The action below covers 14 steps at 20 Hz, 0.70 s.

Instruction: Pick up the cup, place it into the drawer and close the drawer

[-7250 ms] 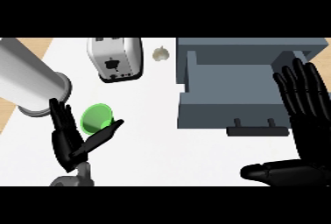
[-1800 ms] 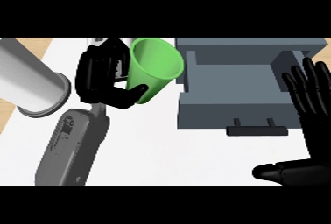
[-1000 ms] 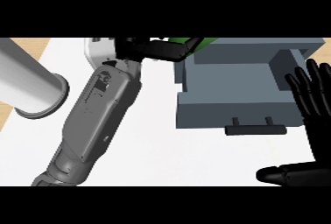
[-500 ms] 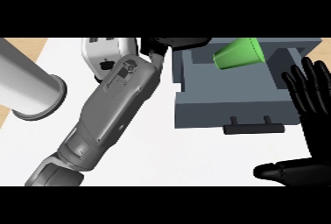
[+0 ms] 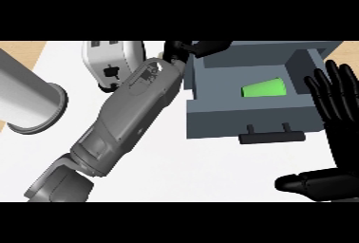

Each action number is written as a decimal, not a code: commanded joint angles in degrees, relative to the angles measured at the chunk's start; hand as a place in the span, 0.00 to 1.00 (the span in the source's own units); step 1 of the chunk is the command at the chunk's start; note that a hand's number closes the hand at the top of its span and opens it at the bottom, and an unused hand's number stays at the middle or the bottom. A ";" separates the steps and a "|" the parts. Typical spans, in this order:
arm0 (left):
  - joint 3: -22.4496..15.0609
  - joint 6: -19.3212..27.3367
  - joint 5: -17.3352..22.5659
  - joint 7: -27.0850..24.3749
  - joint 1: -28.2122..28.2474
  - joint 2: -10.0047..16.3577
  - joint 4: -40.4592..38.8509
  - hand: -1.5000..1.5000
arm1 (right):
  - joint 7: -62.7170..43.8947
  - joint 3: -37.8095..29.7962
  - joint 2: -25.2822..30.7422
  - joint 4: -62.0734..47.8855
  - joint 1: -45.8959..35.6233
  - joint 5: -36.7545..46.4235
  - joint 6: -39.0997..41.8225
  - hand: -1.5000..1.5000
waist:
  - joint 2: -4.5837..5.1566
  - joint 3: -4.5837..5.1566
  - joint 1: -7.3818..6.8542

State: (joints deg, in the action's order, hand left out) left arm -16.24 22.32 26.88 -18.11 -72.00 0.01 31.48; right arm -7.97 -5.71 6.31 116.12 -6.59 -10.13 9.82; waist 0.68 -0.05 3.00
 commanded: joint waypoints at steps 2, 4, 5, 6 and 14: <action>-3.20 -0.42 2.12 -1.51 -4.45 -0.01 -6.64 1.00 | 0.08 -0.26 0.19 2.17 2.46 -1.92 1.37 0.00 | 0.18 -0.03 1.33; -6.30 0.39 3.56 -3.55 -3.36 -0.01 -7.87 1.00 | -0.39 0.89 0.20 -1.20 -2.64 -0.49 0.65 0.00 | 0.62 -0.03 2.03; -7.22 1.15 4.78 -2.25 -3.71 -0.01 -8.14 1.00 | -1.18 2.19 -0.64 -0.62 -3.48 0.59 -0.42 0.00 | 0.63 -0.02 2.38; -9.95 1.70 5.39 -1.41 -2.25 -0.01 -6.53 1.00 | -2.62 0.64 0.52 0.39 -2.29 -0.73 0.01 0.00 | 0.28 -0.02 2.06; -17.92 6.49 4.86 0.89 -4.24 -0.01 -9.76 0.00 | 0.29 1.83 -0.86 -1.60 -3.58 -0.50 0.43 0.00 | 0.81 -0.09 3.63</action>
State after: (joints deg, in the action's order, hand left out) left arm -30.24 26.43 31.90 -18.21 -75.62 0.00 22.68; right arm -8.57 -4.26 5.86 115.27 -9.72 -10.87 10.19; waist 1.36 -0.12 6.16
